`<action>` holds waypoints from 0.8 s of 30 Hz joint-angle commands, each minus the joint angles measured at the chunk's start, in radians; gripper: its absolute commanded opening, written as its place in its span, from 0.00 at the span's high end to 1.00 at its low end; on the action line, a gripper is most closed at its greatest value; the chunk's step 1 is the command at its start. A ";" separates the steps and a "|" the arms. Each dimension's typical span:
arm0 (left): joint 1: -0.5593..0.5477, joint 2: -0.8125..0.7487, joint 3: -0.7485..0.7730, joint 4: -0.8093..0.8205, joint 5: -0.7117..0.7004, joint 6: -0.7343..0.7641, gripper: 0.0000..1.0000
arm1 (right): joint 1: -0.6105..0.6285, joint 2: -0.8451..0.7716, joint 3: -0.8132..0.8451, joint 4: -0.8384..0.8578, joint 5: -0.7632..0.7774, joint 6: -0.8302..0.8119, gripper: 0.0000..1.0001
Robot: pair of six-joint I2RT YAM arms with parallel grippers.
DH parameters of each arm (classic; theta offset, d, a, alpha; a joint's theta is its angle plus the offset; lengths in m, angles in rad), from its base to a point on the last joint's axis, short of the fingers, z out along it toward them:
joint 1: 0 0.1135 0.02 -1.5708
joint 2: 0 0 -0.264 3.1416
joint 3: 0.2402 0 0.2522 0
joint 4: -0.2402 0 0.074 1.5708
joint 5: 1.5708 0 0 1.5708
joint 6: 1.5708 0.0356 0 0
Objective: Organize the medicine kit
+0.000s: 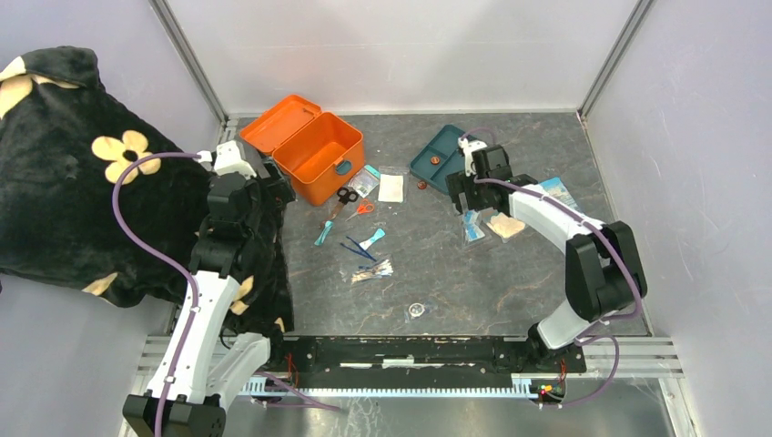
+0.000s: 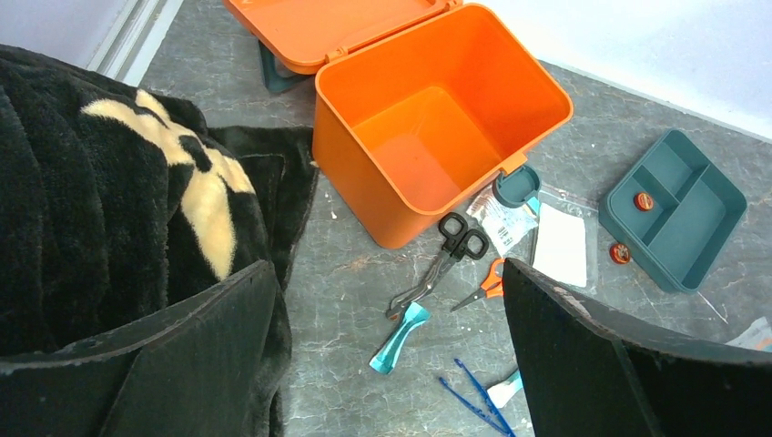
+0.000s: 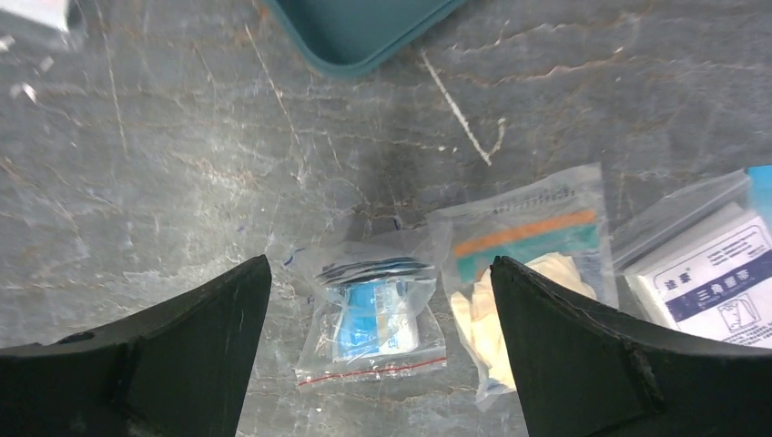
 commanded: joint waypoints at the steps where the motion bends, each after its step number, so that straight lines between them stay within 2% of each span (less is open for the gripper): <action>1: -0.004 -0.003 0.035 0.021 -0.019 0.021 0.00 | 0.020 0.022 0.024 -0.053 0.063 -0.060 0.02; 10: -0.004 -0.001 0.032 0.023 0.000 0.021 0.00 | 0.020 0.076 -0.055 0.021 0.008 -0.058 0.02; 13: -0.004 0.001 0.032 0.025 0.001 0.021 0.00 | 0.021 0.086 -0.072 0.059 -0.016 -0.048 0.06; 15: -0.004 0.000 0.032 0.025 0.000 0.022 0.00 | 0.021 0.090 -0.078 0.078 -0.015 -0.043 0.14; 20: -0.004 0.003 0.031 0.027 0.007 0.021 0.00 | 0.020 0.052 -0.113 0.164 -0.081 -0.021 0.41; 24: -0.004 0.010 0.032 0.031 0.008 0.021 0.00 | 0.022 0.009 -0.111 0.186 -0.095 -0.016 0.50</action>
